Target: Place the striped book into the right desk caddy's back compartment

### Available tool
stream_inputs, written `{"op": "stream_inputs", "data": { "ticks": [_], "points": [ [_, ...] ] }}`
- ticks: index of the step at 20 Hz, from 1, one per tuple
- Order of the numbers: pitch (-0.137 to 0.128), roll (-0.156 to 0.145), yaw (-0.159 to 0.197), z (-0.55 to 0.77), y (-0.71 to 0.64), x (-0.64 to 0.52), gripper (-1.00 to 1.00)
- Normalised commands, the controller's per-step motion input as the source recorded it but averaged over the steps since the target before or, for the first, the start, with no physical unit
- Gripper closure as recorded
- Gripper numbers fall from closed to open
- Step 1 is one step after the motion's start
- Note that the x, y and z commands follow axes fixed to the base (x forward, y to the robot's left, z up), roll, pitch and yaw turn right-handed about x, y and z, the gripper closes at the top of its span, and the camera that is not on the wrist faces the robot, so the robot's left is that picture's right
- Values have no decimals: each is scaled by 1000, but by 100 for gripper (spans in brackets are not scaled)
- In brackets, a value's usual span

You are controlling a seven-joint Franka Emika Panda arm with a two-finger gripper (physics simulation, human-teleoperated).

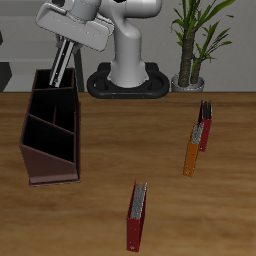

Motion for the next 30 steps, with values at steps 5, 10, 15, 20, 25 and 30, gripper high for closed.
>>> {"op": "stream_inputs", "data": {
  "ticks": [5, 10, 15, 20, 25, 30],
  "points": [
    [31, -7, -26, -113, -19, 69, 100],
    [12, -6, -7, -60, 2, 49, 100],
    [28, -20, -30, -92, -70, 22, 100],
    [33, -22, -24, -99, -83, 60, 100],
    [11, -16, -14, -90, -88, 78, 100],
    [23, -4, -13, -120, -28, 138, 100]
  ]
}}
